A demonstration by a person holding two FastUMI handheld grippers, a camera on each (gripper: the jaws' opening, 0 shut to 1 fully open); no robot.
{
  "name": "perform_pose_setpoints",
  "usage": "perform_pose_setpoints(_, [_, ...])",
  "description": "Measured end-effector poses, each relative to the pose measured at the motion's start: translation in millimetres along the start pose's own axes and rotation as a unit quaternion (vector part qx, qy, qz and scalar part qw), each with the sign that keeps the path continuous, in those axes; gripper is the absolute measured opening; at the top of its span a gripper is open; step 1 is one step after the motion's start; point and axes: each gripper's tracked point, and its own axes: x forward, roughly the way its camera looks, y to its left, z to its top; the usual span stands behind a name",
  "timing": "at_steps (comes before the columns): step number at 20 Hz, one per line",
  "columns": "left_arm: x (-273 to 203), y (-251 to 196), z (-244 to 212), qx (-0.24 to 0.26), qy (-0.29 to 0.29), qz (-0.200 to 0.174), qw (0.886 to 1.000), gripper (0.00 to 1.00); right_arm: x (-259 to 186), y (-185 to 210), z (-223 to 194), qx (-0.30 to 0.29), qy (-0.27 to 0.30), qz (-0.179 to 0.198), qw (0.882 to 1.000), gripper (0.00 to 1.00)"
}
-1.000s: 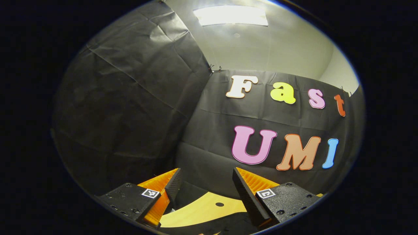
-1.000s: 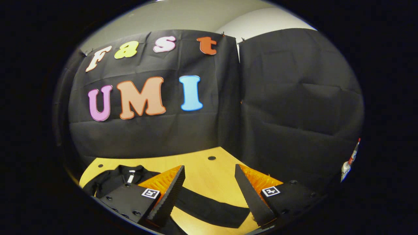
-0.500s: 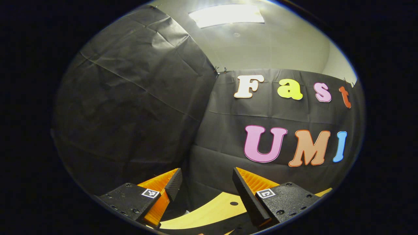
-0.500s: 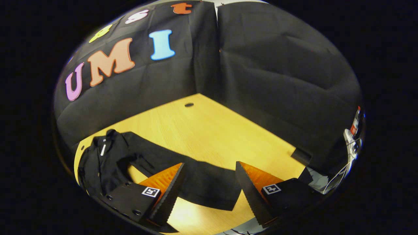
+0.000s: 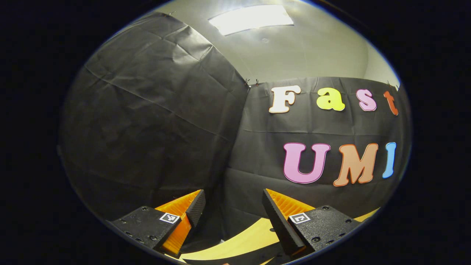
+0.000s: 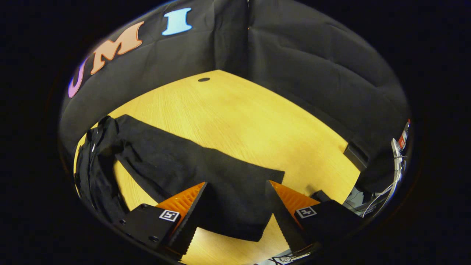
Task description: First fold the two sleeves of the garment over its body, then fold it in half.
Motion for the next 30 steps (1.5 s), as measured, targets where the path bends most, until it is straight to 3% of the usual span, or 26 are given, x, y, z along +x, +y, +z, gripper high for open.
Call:
perform_pose_setpoints(6, [1.5,-9.3,-10.4,0.003,0.009,-0.013,1.000,0.90,0.8,3.1,-0.5,-0.016,-0.003,0.017,1.000,0.97])
perform_pose_setpoints(7, [2.2,-13.0,-12.4,-0.006,0.012,-0.019,1.000,0.90,-1.3,7.1,1.9,-0.020,0.002,0.022,1.000,0.92])
perform_pose_setpoints(8, [3.3,-16.0,-15.9,-0.015,0.015,-0.024,0.999,0.92,-2.8,9.9,4.5,-0.022,0.008,0.026,0.999,0.75])
perform_pose_setpoints(11, [7.0,-15.3,-23.2,-0.020,0.022,-0.029,0.999,0.90,-0.6,10.5,2.2,-0.026,0.030,0.045,0.998,0.46])
perform_pose_setpoints(12, [7.3,-11.8,-24.3,-0.019,0.022,-0.029,0.999,0.90,-0.1,14.0,3.4,-0.024,0.034,0.051,0.998,0.29])
perform_pose_setpoints(14, [7.5,-6.0,-24.6,-0.014,0.022,-0.026,0.999,0.92,-3.9,18.5,6.7,-0.027,0.041,0.046,0.998,0.10])
perform_pose_setpoints(15, [7.9,-1.5,-26.0,-0.010,0.023,-0.024,0.999,0.92,-8.1,19.7,10.5,-0.034,0.040,0.041,0.998,0.12])
perform_pose_setpoints(16, [7.8,2.9,-27.1,-0.008,0.024,-0.022,0.999,0.92,-13.1,22.0,20.9,-0.042,0.028,0.039,0.998,0.08])
perform_pose_setpoints(19, [6.4,16.7,-32.3,-0.008,0.029,-0.016,0.999,0.92,-38.8,47.6,76.6,-0.067,-0.036,0.049,0.996,0.07])
perform_pose_setpoints(24, [3.1,52.2,-53.3,-0.026,0.053,0.007,0.998,0.92,-88.4,154.8,173.3,-0.126,-0.127,0.105,0.978,0.07])
perform_pose_setpoints(27, [0.7,82.0,-58.9,-0.030,0.059,0.029,0.997,0.90,-113.1,262.4,196.1,-0.190,-0.167,0.151,0.956,0.07])
perform_pose_setpoints(30, [-2.8,116.7,-63.0,-0.027,0.061,0.056,0.996,0.89,-122.2,389.5,184.1,-0.245,-0.170,0.209,0.931,0.05])
